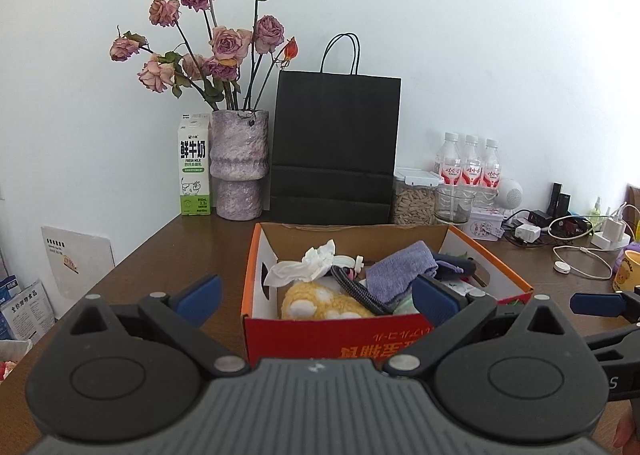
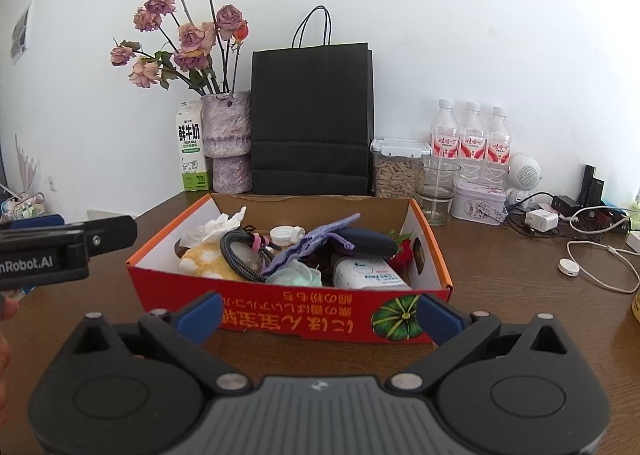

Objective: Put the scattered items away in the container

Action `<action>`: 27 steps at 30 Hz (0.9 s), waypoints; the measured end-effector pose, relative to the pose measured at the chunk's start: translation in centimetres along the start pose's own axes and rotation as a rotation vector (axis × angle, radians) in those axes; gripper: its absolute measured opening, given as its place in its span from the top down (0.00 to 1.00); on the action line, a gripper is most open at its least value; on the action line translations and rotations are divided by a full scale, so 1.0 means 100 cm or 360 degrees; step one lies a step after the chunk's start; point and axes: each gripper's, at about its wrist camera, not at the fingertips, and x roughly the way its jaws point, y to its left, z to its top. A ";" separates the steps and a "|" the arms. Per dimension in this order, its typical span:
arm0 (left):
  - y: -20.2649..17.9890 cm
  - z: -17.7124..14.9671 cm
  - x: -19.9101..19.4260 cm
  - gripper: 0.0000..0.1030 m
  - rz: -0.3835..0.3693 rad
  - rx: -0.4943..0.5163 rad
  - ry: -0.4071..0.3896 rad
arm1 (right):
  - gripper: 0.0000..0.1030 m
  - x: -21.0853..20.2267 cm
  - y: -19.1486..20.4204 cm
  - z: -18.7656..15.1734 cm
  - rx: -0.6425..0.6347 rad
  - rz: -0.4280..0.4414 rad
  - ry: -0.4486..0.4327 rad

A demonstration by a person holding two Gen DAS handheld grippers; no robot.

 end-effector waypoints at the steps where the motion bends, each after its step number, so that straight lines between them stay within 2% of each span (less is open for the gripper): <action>1: 0.001 -0.003 -0.004 0.00 0.0002 0.0003 0.0006 | 0.00 -0.004 0.001 -0.004 0.0003 -0.0002 0.0006; 15: -0.003 -0.051 -0.044 0.00 -0.0019 0.0059 0.0147 | 0.00 -0.045 0.009 -0.051 0.0017 -0.0066 0.0082; 27: -0.007 -0.051 -0.054 0.00 0.0010 0.0085 0.0099 | 0.00 -0.056 0.013 -0.058 0.0022 -0.0030 0.0077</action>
